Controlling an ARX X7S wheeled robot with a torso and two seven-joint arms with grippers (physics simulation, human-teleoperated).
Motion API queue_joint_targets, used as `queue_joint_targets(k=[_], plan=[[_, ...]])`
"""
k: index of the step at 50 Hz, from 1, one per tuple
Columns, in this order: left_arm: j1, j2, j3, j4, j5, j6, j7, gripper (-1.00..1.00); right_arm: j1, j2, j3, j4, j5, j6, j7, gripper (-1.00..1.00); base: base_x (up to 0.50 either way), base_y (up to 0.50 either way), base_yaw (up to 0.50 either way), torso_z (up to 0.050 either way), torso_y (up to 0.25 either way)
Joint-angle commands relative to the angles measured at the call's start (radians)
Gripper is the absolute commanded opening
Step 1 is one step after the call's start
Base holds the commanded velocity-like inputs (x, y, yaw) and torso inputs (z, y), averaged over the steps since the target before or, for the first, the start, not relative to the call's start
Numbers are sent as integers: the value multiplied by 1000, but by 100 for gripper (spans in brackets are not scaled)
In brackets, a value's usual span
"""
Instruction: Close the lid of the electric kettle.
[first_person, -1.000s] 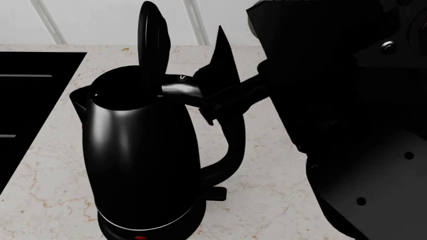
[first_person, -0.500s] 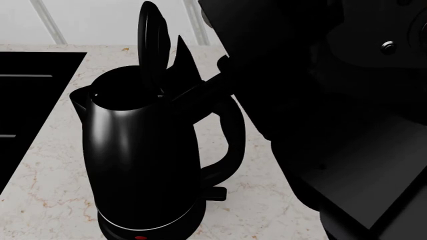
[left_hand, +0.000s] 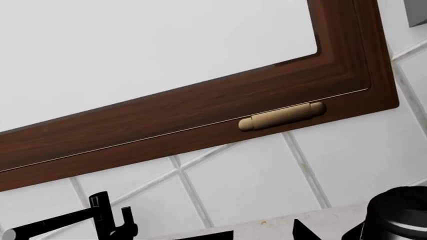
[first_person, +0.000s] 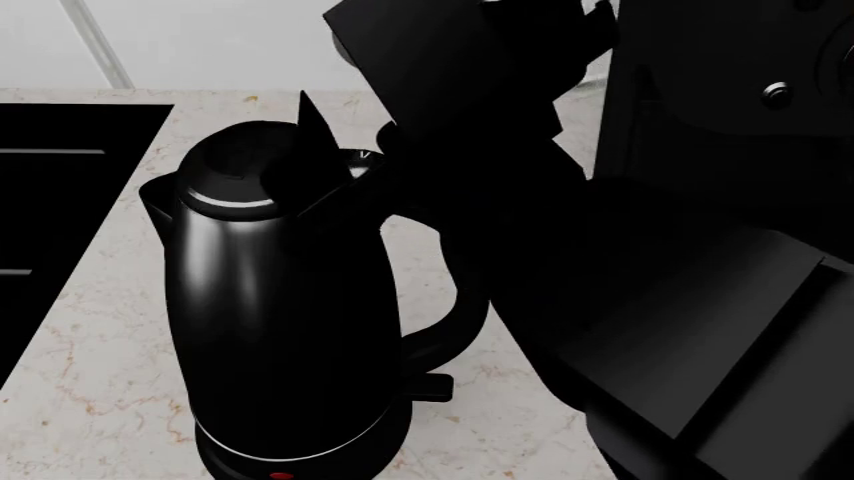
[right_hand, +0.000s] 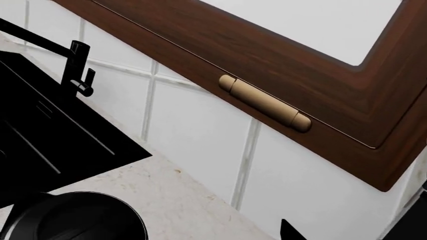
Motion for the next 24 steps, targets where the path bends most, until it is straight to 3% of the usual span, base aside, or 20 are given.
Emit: queue_joint_targets(k=[1, 12, 24], plan=[[21, -32, -28, 7, -29, 30, -14, 100, 9, -22, -25, 15, -3, -7, -11, 100, 0, 0, 0, 0, 0], [56, -47, -47, 8, -32, 66, -14, 100, -3, -5, 47, -52, 65, 34, 51, 100, 0, 0, 0, 0, 0], [17, -43, 8, 2, -29, 68, -30, 100, -89, 46, 259, -286, 332, 156, 272, 100, 0, 0, 0, 0, 0]])
